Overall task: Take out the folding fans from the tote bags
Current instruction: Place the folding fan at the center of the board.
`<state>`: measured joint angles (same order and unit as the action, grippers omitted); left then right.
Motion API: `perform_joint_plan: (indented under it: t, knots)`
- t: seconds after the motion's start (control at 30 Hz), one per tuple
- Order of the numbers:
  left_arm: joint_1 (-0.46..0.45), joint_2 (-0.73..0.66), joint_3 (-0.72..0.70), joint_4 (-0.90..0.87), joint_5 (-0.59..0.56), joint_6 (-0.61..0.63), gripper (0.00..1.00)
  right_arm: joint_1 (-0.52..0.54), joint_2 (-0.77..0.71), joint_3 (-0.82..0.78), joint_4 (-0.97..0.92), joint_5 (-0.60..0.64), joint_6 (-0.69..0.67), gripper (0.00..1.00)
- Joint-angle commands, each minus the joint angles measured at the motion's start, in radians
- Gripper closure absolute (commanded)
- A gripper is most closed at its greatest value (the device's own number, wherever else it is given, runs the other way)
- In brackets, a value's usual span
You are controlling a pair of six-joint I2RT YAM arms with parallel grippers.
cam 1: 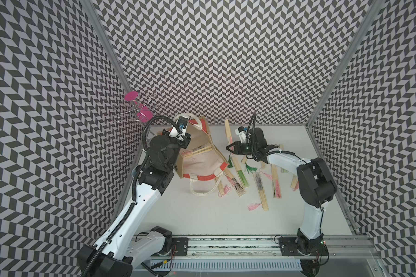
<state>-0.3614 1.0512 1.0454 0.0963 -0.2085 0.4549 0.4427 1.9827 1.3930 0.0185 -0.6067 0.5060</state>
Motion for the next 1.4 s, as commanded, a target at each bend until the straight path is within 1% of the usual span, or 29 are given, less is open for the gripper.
perform_joint_plan:
  t: [0.0,0.13,0.23,0.47,0.6,0.77,1.0,1.2,1.3,1.37]
  knots:
    - [0.004,-0.028,0.009,0.082,0.021,0.005,1.0,0.004,0.084,0.106,0.007,-0.047,0.02,1.0]
    - [0.005,-0.03,0.007,0.085,0.021,0.008,1.0,0.005,0.212,0.199,-0.011,-0.113,0.055,1.0]
    - [0.006,-0.031,0.004,0.086,0.02,0.008,1.0,0.009,0.279,0.247,-0.012,-0.143,0.078,1.0]
    - [0.006,-0.033,-0.002,0.091,0.006,0.017,1.0,0.029,0.371,0.353,-0.116,-0.098,0.059,1.0]
    - [0.006,-0.031,0.001,0.089,0.003,0.021,1.0,0.034,0.414,0.4,-0.177,-0.079,0.052,0.96]
    - [0.006,-0.03,0.0,0.09,0.004,0.027,1.0,0.036,0.441,0.434,-0.241,-0.022,0.028,0.81]
    - [0.006,-0.021,0.001,0.092,0.005,0.032,1.0,0.036,0.481,0.499,-0.333,0.068,-0.017,0.76]
    - [0.006,-0.019,-0.001,0.092,0.011,0.039,1.0,0.035,0.433,0.502,-0.366,0.136,-0.044,0.65]
    - [0.006,-0.019,-0.003,0.093,0.021,0.047,1.0,0.034,0.358,0.488,-0.408,0.214,-0.071,0.65]
    - [0.006,-0.019,-0.007,0.095,0.024,0.047,1.0,0.034,0.267,0.424,-0.385,0.268,-0.081,0.65]
